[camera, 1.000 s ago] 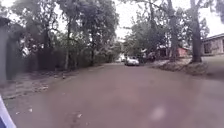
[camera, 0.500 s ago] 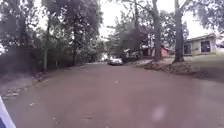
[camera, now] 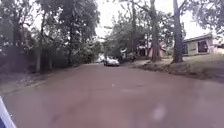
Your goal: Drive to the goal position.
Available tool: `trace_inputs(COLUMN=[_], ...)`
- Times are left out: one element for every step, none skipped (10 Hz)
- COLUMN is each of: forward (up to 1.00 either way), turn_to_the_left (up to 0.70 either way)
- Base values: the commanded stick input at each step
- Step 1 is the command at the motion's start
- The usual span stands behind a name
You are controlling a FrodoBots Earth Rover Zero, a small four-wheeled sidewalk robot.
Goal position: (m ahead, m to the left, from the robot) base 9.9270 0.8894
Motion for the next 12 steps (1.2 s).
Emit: trace_inputs(forward=[0.7,0.7,0.7,0.7,0.7,0.7,0.7,0.7,0.7,0.7,0.7,0.7], turn_to_the_left=[0.0,0.0,0.0,0.0,0.0,0.0,0.0,0.0,0.0,0.0,0.0,0.0])
